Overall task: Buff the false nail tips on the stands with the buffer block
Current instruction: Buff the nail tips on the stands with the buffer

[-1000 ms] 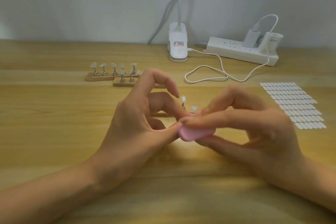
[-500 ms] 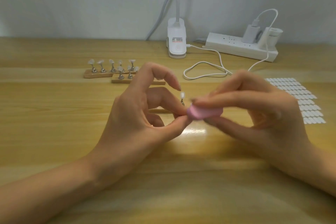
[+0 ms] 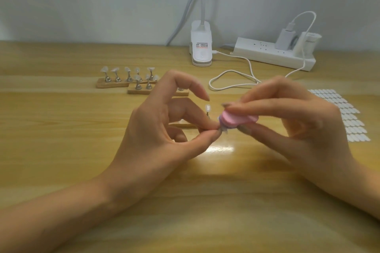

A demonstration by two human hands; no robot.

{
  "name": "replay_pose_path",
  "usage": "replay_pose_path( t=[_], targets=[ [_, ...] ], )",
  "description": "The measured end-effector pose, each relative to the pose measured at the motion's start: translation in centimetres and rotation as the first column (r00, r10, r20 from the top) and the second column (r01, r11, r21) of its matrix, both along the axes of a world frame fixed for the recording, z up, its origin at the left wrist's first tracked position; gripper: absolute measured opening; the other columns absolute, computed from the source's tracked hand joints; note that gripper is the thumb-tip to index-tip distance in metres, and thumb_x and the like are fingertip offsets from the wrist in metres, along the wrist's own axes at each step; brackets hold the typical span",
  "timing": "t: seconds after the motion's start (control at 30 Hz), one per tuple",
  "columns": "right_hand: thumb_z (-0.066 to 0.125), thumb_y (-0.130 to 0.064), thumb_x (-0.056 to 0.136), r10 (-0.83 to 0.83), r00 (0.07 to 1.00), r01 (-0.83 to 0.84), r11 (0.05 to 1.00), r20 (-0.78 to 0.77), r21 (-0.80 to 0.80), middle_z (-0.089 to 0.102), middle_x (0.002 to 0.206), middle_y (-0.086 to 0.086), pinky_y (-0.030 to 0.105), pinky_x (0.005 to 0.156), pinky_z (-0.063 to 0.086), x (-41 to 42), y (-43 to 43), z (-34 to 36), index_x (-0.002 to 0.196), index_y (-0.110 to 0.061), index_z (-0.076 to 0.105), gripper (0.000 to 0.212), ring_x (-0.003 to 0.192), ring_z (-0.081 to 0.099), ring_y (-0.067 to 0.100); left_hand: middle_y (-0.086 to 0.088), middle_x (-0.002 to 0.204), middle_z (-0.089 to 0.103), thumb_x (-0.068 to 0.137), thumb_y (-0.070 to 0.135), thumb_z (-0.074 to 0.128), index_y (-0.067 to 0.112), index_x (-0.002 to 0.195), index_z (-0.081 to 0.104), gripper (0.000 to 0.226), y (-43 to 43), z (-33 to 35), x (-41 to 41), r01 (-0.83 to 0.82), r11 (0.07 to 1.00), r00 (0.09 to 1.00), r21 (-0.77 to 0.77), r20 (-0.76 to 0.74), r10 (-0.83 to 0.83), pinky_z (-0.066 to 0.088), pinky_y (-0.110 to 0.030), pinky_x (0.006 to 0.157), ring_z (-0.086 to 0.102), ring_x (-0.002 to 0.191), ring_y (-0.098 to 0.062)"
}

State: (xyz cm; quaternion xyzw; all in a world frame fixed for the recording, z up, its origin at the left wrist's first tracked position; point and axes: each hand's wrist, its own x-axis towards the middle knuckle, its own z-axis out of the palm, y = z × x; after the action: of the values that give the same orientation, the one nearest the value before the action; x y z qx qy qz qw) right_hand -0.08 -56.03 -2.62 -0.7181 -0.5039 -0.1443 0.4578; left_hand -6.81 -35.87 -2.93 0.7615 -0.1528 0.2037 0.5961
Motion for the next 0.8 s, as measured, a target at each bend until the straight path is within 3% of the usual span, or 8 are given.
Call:
replay_pose_path(
  t=[0.3, 0.47, 0.57, 0.67, 0.8],
  targets=[
    [0.074, -0.016, 0.087, 0.019, 0.999, -0.019, 1.0, 0.047, -0.001, 0.064, 0.102, -0.002, 0.028, 0.083, 0.052, -0.12, 0.15, -0.21, 0.108, -0.018, 0.071, 0.021, 0.092, 0.068, 0.017, 0.002, 0.075, 0.073, 0.076, 0.023, 0.078, 0.031, 0.103, 0.052, 0.039, -0.19, 0.11, -0.14, 0.019, 0.999, 0.999, -0.031, -0.033, -0.02, 0.042, -0.032, 0.04, 0.069, 0.065, -0.012],
    [0.075, -0.018, 0.086, -0.037, 0.999, 0.038, 0.998, -0.018, 0.049, 0.064, 0.097, 0.001, 0.038, 0.082, 0.053, 0.24, -0.16, -0.18, 0.109, -0.021, 0.071, 0.023, 0.091, 0.068, 0.024, -0.001, 0.078, 0.075, 0.076, 0.021, 0.081, 0.031, 0.101, 0.051, 0.04, -0.09, 0.12, -0.18, 0.015, 0.999, 0.997, -0.048, -0.075, -0.018, 0.042, -0.028, 0.042, 0.073, 0.067, -0.02],
    [0.074, -0.019, 0.087, 0.018, 1.0, -0.019, 1.0, 0.011, 0.021, 0.061, 0.095, -0.003, 0.033, 0.081, 0.054, -0.19, -0.03, -0.32, 0.109, -0.024, 0.07, 0.023, 0.09, 0.069, 0.02, 0.0, 0.076, 0.074, 0.075, 0.023, 0.079, 0.031, 0.099, 0.051, 0.038, -0.17, 0.14, -0.17, 0.026, 0.998, 0.997, -0.048, -0.072, -0.03, 0.041, -0.03, 0.042, 0.07, 0.064, -0.013],
    [0.074, -0.02, 0.086, -0.019, 1.0, 0.019, 0.999, -0.015, 0.03, 0.063, 0.095, 0.001, 0.039, 0.08, 0.053, -0.07, -0.02, -0.23, 0.109, -0.022, 0.07, 0.023, 0.091, 0.069, 0.024, -0.002, 0.078, 0.075, 0.076, 0.025, 0.078, 0.031, 0.098, 0.05, 0.037, -0.11, 0.12, -0.11, 0.024, 0.998, 0.995, -0.062, -0.099, -0.031, 0.046, -0.035, 0.044, 0.074, 0.068, -0.016],
    [0.074, -0.019, 0.086, -0.003, 0.999, 0.004, 1.0, 0.047, -0.002, 0.063, 0.096, 0.0, 0.03, 0.081, 0.053, -0.28, 0.05, -0.23, 0.108, -0.023, 0.07, 0.023, 0.09, 0.068, 0.017, -0.001, 0.075, 0.074, 0.075, 0.023, 0.077, 0.029, 0.097, 0.05, 0.036, -0.18, 0.21, -0.1, 0.048, 0.995, 0.993, -0.089, -0.105, -0.058, 0.039, -0.027, 0.041, 0.068, 0.062, -0.01]
  ],
)
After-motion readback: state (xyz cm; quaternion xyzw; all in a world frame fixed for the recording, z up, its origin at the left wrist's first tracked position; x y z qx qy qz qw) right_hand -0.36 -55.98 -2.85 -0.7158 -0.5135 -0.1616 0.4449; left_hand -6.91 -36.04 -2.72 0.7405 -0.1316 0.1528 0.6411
